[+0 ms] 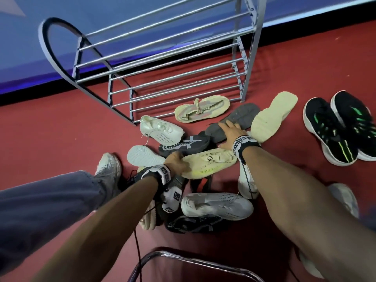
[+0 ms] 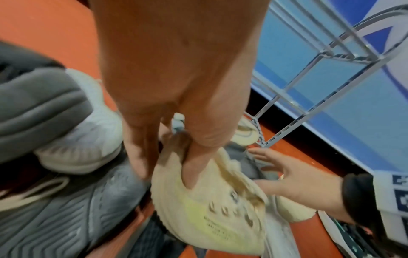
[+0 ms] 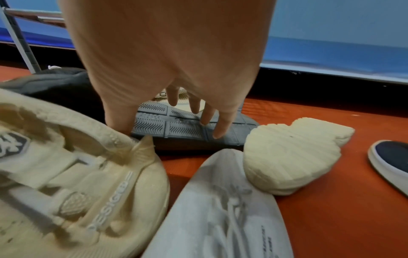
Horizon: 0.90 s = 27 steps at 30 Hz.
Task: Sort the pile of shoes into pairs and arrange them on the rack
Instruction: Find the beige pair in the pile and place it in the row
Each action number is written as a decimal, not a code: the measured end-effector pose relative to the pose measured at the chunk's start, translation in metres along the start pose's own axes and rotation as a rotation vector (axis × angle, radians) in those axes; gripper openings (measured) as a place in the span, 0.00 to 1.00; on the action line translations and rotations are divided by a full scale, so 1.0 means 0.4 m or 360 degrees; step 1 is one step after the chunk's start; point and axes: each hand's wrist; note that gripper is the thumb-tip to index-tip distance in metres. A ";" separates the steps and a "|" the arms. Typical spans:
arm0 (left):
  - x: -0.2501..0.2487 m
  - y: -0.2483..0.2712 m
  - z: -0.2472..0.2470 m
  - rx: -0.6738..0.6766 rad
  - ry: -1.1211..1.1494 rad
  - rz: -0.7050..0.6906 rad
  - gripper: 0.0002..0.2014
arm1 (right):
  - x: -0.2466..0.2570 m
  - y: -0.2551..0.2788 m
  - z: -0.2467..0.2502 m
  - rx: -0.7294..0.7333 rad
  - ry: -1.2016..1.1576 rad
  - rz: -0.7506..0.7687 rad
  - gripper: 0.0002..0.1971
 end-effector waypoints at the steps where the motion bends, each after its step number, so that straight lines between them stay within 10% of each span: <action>1: -0.014 0.016 0.015 0.0023 0.0061 -0.0103 0.24 | -0.007 0.012 0.000 0.0007 -0.0020 -0.0008 0.52; 11: -0.302 0.074 0.194 0.0105 0.0317 -0.0536 0.14 | -0.096 0.089 0.043 -0.0152 -0.0604 -0.0315 0.46; 19: -0.341 0.027 0.022 -0.0185 0.0689 -0.0322 0.23 | -0.232 0.103 0.030 -0.0701 -0.1089 -0.0979 0.37; 27: -0.419 -0.056 -0.149 0.0003 0.0369 -0.0451 0.18 | -0.276 0.050 0.012 -0.0637 -0.1954 -0.1297 0.52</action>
Point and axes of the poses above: each hand's wrist, its own y-axis away from the middle knuckle, its own z-axis out of the back of the hand, x = y × z, and after that the axes turned 3 degrees about -z, right-handed
